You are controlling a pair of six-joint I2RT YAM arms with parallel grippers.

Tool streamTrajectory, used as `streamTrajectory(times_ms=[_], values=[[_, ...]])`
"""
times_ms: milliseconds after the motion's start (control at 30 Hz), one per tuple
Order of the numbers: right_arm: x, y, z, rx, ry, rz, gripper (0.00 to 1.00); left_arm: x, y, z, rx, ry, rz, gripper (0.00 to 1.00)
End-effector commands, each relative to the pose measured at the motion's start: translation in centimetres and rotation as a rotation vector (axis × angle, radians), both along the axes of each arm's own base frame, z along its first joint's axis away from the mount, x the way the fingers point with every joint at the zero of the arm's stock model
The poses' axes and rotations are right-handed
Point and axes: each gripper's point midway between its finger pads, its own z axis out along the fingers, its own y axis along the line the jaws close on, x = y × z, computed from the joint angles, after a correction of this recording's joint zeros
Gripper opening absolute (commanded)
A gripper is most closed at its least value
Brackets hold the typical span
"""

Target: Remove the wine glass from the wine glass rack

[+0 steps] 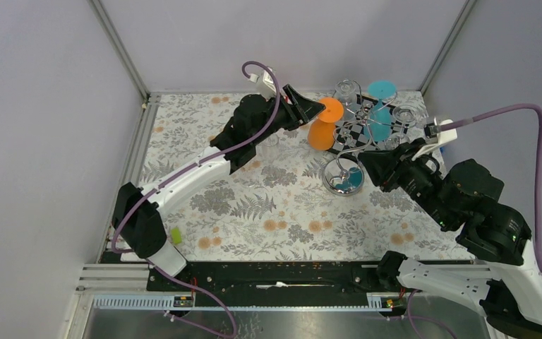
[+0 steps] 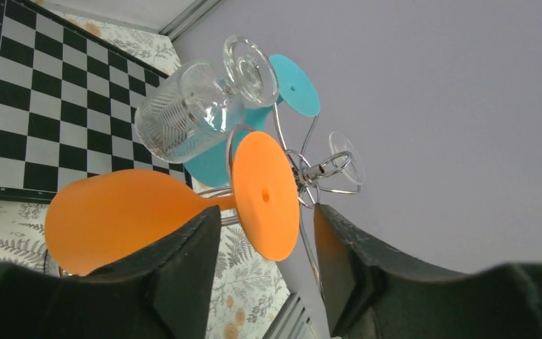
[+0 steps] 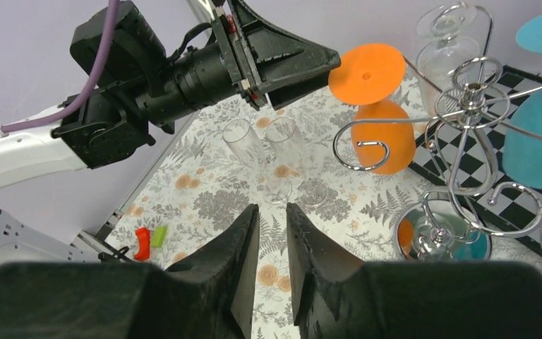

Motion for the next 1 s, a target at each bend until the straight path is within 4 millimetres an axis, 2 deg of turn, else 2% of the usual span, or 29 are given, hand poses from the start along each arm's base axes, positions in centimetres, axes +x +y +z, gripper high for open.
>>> streamTrajectory(times_ms=[0,200,333,467,767,967], values=[[-0.3,0.2,0.2,0.063,0.002,0.012,0.28,0.6,-0.3,3.3,-0.096,-0.042,0.018,0.51],[-0.6,-0.3,0.2,0.090,-0.007,0.010,0.26,0.7,-0.8,2.9,-0.108,-0.011,0.000,0.37],[-0.9,-0.2,0.1,0.092,-0.005,0.021,0.28,0.5,-1.0,3.3,-0.137,0.001,-0.026,0.14],[-0.9,0.0,-0.2,0.076,0.008,0.029,0.30,0.0,-0.3,4.0,-0.157,0.000,-0.024,0.00],[-1.1,0.7,-0.2,0.081,0.017,0.064,0.35,-1.2,1.5,6.8,-0.247,-0.012,-0.015,0.00],[-1.3,0.5,0.0,0.096,0.013,0.061,0.36,-1.4,1.5,7.9,-0.317,-0.002,-0.038,0.00]])
